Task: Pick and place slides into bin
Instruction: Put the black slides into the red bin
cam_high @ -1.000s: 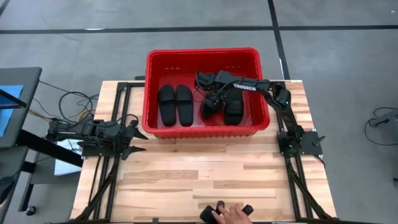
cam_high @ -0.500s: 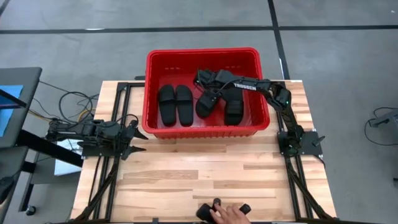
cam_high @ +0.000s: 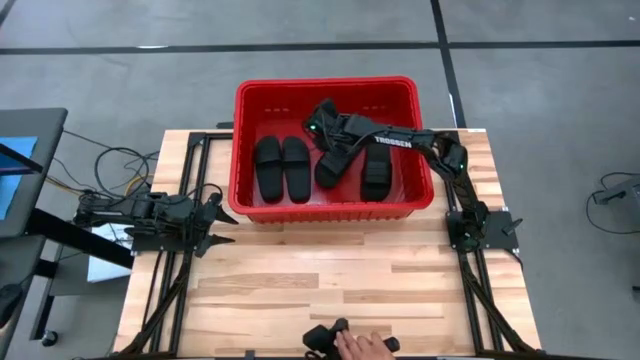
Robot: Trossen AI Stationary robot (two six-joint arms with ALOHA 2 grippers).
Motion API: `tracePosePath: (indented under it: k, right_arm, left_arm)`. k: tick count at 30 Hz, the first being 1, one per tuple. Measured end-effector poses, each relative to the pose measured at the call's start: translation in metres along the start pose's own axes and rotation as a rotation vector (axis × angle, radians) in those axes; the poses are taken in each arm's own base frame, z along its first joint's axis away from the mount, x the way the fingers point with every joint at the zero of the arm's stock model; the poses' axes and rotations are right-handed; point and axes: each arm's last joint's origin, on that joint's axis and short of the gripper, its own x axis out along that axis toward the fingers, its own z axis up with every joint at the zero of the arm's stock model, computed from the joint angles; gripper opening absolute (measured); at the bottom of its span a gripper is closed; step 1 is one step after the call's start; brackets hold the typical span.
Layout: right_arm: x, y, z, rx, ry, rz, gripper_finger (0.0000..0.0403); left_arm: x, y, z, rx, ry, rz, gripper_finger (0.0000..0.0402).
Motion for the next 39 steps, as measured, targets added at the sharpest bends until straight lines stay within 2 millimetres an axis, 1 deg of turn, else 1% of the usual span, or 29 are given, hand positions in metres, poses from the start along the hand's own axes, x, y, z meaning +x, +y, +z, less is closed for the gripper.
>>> tracePosePath:
  k: [3,6,8,9,10,14,18,20,22,25,30,35,39]
  right_arm:
    - [-0.009,-0.005,0.001,-0.006,-0.038,0.008,0.0159]
    - [-0.019,-0.009,-0.001,-0.015,-0.087,0.047,0.0087]
    - [-0.027,-0.013,-0.003,0.013,-0.146,0.083,0.0035]
    - [-0.031,-0.015,-0.005,0.036,-0.183,0.105,0.0018]
    - [-0.034,-0.017,-0.007,0.059,-0.224,0.135,0.0011]
    - [-0.046,-0.026,-0.017,0.137,-0.398,0.245,0.0012]
    - [-0.049,-0.034,-0.03,0.212,-0.529,0.334,0.0003]
    - [-0.047,-0.036,-0.035,0.227,-0.561,0.352,0.0002]
    - [-0.043,-0.036,-0.038,0.235,-0.559,0.364,0.0001]
    - [-0.033,-0.033,-0.038,0.247,-0.572,0.405,0.0001]
    - [-0.007,-0.022,-0.021,0.233,-0.536,0.46,0.0]
    - [0.009,-0.01,-0.003,0.178,-0.523,0.507,0.0]
    - [0.012,-0.01,0.002,0.157,-0.537,0.484,0.0]
  left_arm:
    - [0.0,0.0,0.0,0.0,0.0,0.0,0.0258]
    - [0.0,0.0,0.0,0.0,0.0,0.0,0.0258]
    - [0.0,0.0,0.0,0.0,0.0,0.0,0.0258]
    - [0.0,0.0,0.0,0.0,0.0,0.0,0.0258]
    - [0.0,0.0,0.0,0.0,0.0,0.0,0.0258]
    - [0.0,0.0,0.0,0.0,0.0,0.0,0.0258]
    - [0.0,0.0,0.0,0.0,0.0,0.0,0.0258]
    - [0.0,0.0,0.0,0.0,0.0,0.0,0.0258]
    - [0.0,0.0,0.0,0.0,0.0,0.0,0.0258]
    - [0.0,0.0,0.0,0.0,0.0,0.0,0.0258]
    - [0.0,0.0,0.0,0.0,0.0,0.001,0.0258]
    - [0.0,0.0,0.0,0.0,0.0,0.0,0.0258]
    - [0.0,0.0,0.0,0.0,0.0,0.0,0.0258]
